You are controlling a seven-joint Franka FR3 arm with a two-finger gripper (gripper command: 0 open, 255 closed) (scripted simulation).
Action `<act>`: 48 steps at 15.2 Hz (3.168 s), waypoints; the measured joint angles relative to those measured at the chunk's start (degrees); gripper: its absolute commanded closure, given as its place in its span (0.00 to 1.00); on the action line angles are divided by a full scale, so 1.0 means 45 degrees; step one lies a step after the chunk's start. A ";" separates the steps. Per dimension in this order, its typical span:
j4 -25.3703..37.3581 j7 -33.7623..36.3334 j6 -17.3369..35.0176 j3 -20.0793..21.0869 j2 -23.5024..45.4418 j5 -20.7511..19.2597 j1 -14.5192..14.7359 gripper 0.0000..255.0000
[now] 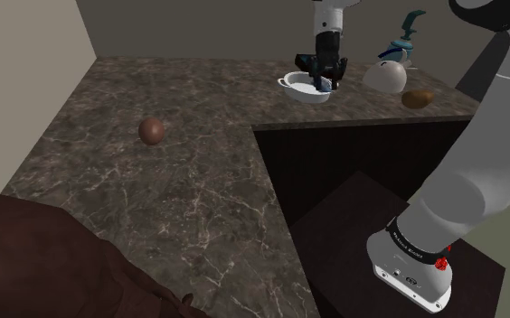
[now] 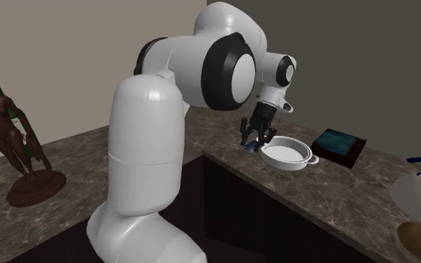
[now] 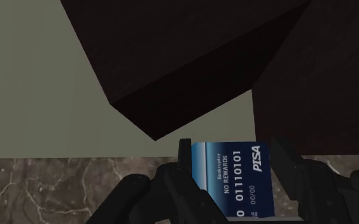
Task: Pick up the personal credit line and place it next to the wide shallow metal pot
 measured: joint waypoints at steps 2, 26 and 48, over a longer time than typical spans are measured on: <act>-0.0020 -0.0521 -0.0023 -0.0220 -0.0007 -0.0242 -0.0300 1.00; 0.0108 -0.4304 0.1339 -0.1736 0.1444 -0.1750 -0.2621 1.00; -0.0610 -0.4253 0.2654 -0.1687 0.2048 -0.1626 -0.2662 0.00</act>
